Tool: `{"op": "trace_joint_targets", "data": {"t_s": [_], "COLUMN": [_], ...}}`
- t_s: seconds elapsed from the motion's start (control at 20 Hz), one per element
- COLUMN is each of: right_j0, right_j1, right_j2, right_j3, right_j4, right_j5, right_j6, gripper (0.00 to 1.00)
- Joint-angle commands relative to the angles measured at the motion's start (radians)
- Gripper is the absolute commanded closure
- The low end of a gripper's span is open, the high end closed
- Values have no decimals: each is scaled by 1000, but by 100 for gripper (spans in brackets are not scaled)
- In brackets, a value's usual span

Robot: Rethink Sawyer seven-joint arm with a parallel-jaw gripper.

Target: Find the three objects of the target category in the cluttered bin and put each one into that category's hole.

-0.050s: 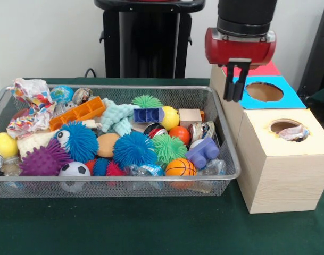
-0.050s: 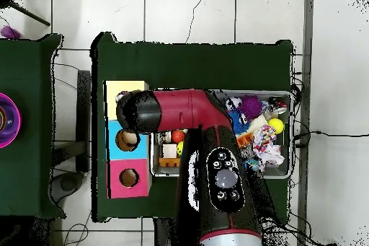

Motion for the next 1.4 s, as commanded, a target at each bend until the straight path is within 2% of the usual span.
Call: {"op": "trace_joint_targets", "data": {"t_s": [0.05,0.5,0.95,1.4], "right_j0": [44,70,105,165], "right_j1": [52,100,164,191], "right_j2": [61,48,31,-3], "right_j3": [46,54,13,-77], "right_j4": [14,30,44,88], "right_j5": [44,-60,-142,-77], "right_j6": [78,129,177,212], "gripper": [100,100,100,100]}}
